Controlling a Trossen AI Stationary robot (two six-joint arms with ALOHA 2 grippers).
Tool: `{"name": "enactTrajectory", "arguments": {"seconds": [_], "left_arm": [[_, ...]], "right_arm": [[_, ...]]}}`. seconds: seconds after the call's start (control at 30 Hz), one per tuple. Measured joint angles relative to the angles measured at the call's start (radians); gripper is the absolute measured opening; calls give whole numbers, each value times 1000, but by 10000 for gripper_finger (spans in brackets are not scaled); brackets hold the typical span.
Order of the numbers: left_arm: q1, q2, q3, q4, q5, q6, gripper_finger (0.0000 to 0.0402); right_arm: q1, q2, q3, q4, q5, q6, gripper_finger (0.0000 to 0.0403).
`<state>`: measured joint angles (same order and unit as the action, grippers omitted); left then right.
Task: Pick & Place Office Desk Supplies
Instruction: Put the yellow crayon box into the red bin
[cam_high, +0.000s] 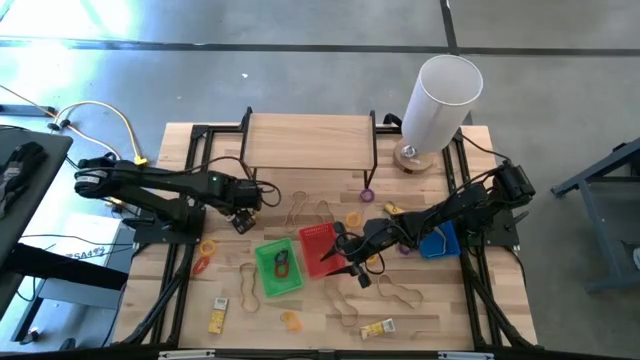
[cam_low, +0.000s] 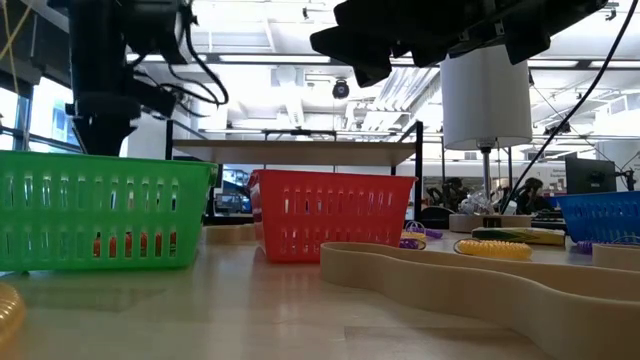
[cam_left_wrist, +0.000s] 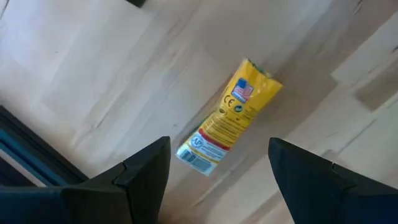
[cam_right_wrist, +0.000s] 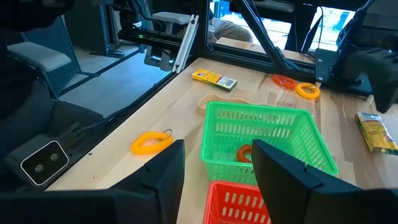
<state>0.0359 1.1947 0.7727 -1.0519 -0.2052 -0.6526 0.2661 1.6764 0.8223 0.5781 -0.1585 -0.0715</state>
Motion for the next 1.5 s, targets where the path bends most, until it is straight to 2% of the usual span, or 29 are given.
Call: {"name": "enactTrajectory", "arguments": {"seconds": [0.47, 0.7, 0.87, 1.23, 1.37, 1.5], "left_arm": [[2, 205, 0, 74, 14, 77, 262], [25, 243, -1, 112, 23, 104, 262], [36, 259, -5, 145, 97, 139, 262], [36, 344, 0, 150, 106, 186, 261], [36, 351, -1, 152, 106, 185, 244], [33, 351, -1, 157, 112, 183, 198]], "right_arm": [[0, 0, 0, -16, 0, -3, 174], [0, 0, 0, -16, 2, -3, 174], [0, 0, 0, -21, 2, -3, 174], [0, 0, 0, -28, 1, -1, 174], [0, 0, 0, -29, 0, 0, 174], [0, 0, 0, -29, 0, 0, 174]]}}
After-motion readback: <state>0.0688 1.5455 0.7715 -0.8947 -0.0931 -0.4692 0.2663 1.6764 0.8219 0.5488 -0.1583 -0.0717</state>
